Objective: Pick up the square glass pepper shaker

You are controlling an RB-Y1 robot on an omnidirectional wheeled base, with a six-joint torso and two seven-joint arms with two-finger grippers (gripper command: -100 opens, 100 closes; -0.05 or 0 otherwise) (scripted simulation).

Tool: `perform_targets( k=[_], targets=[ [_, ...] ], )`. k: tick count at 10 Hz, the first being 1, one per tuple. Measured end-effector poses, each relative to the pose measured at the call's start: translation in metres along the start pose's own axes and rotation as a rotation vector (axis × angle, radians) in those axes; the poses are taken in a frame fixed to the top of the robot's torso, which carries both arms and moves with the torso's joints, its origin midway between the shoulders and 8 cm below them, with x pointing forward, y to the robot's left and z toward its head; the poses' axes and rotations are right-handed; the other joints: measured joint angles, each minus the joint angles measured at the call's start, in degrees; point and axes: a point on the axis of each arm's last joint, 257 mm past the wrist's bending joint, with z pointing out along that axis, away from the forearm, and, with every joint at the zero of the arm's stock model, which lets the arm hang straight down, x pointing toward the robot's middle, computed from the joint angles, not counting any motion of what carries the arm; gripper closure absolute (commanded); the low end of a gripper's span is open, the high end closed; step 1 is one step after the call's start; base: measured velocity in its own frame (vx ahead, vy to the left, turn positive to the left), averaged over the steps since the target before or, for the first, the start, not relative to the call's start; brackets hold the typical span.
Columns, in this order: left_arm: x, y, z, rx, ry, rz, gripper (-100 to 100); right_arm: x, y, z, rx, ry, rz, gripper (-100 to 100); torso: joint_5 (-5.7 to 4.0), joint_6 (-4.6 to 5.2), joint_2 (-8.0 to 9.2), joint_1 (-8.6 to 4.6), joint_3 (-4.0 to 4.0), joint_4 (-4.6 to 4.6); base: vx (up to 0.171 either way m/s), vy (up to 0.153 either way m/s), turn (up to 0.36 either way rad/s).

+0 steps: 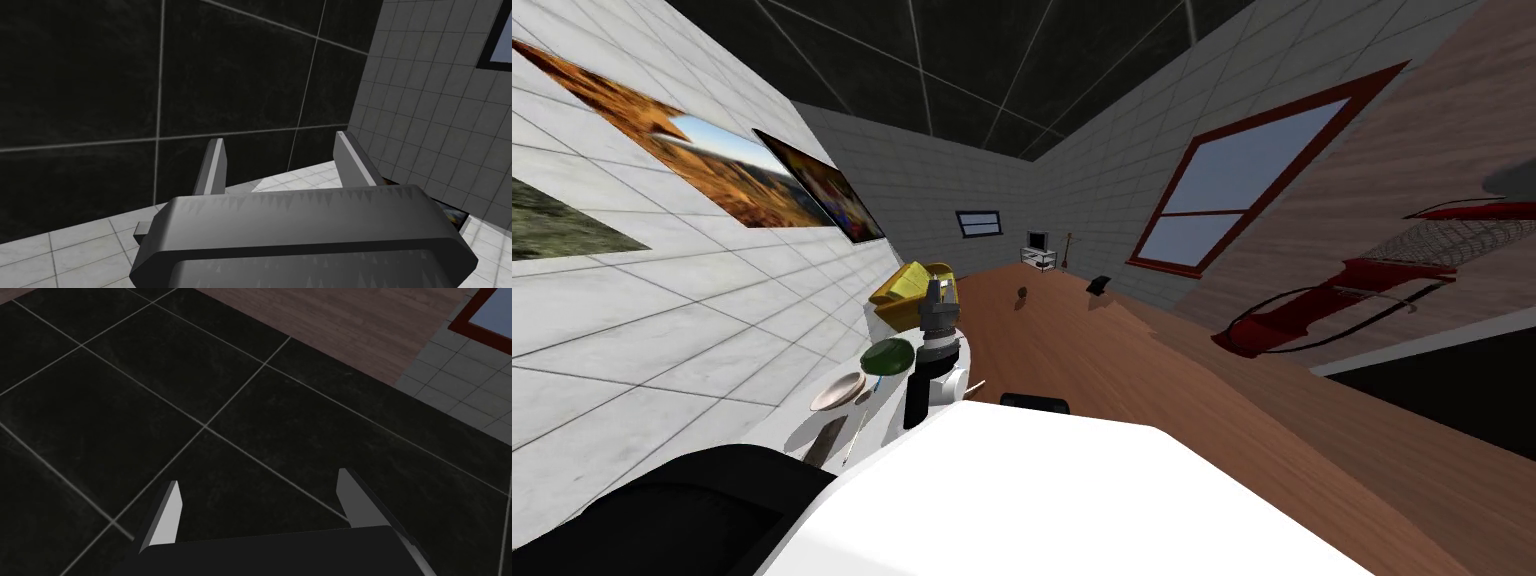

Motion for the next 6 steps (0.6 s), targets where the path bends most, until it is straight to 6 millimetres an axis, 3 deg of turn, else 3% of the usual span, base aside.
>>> perform_targets(
  k=[6],
  targets=[
    [0.000, 0.000, 0.000, 0.000, 0.000, 0.000, 0, 0.045, -0.049, -0.014, 0.111, 0.110, -0.130, -100, 0.01, -0.05, -0.02, -0.02, -0.01, 0.00, -0.010, 0.022, -0.380]
  ],
)
